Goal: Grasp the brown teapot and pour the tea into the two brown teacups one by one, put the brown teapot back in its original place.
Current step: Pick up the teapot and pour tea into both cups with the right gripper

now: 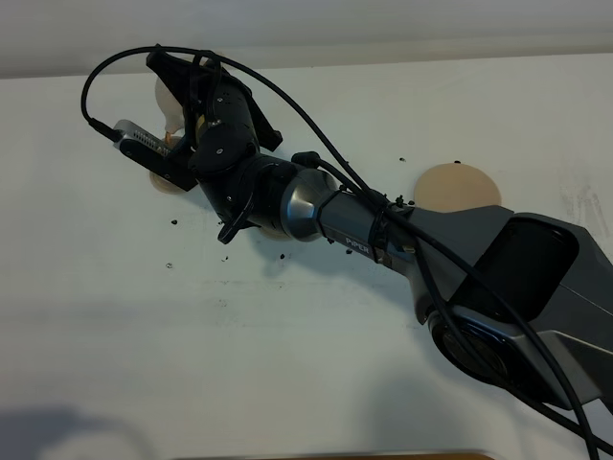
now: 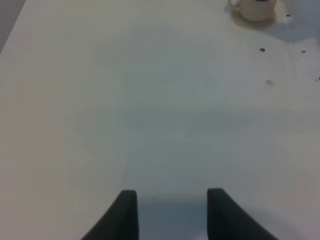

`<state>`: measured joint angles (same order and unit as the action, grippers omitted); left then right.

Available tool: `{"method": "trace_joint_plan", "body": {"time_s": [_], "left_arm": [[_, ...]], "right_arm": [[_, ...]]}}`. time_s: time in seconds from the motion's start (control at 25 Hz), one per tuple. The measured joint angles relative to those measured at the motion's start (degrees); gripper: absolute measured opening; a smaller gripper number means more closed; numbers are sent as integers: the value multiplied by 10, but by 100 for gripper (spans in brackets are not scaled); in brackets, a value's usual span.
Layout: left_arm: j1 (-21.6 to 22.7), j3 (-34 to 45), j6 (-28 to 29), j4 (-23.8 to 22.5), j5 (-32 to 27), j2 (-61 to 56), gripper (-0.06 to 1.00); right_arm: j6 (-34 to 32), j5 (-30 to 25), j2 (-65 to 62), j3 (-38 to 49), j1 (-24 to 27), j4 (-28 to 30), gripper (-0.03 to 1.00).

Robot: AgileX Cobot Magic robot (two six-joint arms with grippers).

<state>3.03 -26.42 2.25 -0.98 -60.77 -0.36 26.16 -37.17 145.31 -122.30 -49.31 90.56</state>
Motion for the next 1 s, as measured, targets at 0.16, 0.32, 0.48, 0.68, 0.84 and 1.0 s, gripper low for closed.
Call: {"method": "trace_joint_plan", "body": {"time_s": [0.16,0.32,0.48,0.68,0.84,1.0], "left_arm": [[0,0,0,0,0,0,31],[0,0,0,0,0,0,31],[0,0,0,0,0,0,31],[0,0,0,0,0,0,31],[0,0,0,0,0,0,31],[0,0,0,0,0,0,31]], "right_arm": [[0,1,0,0,0,8,11],[0,1,0,0,0,16,11],[-2,1,0,0,0,18,11],[-2,1,0,0,0,20,11],[-3,2,0,0,0,20,11],[-3,2,0,0,0,22,11]]}}
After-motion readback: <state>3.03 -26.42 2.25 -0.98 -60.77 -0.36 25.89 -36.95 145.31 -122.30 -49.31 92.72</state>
